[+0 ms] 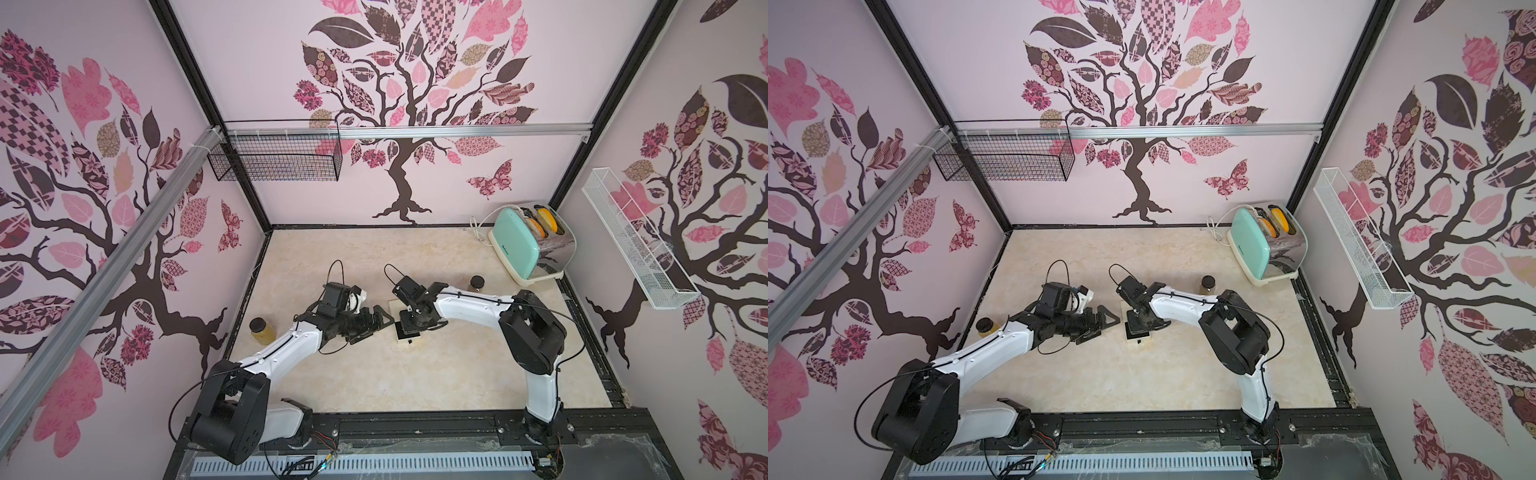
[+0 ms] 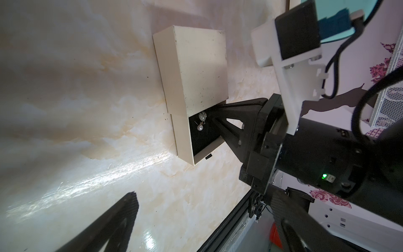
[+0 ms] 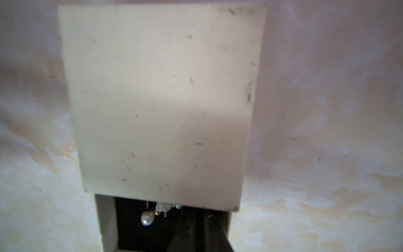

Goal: Place the earrings into the drawer-style jewelry box
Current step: Insert the earring into the inner lining.

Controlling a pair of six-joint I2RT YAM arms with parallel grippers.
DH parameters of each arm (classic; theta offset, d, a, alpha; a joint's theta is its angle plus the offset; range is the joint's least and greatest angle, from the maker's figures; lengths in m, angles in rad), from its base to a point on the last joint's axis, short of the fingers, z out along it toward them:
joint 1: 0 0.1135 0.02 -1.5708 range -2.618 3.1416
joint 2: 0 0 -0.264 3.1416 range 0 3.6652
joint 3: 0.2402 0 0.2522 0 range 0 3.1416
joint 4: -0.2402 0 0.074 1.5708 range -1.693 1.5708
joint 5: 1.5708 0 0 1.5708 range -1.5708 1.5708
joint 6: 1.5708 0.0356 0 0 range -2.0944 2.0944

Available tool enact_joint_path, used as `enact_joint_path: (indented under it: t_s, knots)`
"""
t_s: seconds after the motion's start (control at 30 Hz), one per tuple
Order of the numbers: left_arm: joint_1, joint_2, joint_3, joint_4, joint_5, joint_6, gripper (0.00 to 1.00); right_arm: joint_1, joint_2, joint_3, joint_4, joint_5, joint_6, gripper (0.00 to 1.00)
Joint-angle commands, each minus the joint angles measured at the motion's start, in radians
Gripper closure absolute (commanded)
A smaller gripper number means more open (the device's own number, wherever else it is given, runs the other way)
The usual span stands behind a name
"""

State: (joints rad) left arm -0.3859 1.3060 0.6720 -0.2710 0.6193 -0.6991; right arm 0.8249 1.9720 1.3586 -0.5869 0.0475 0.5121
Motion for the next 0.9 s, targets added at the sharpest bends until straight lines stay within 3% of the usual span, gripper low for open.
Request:
enact_joint_path:
  t_s: [0.0,0.43,0.87]
  knots:
    - [-0.001,-0.018,-0.008,0.018,0.012,0.012,0.02,0.008,0.024,0.025,-0.048,0.025,-0.012,1.00]
    - [-0.001,-0.027,-0.014,0.031,0.017,0.004,0.02,0.026,-0.011,0.070,-0.096,0.044,-0.014,0.75]
    - [0.005,-0.008,0.002,0.027,0.007,0.016,0.02,0.029,-0.065,0.112,-0.141,0.042,-0.024,0.71]
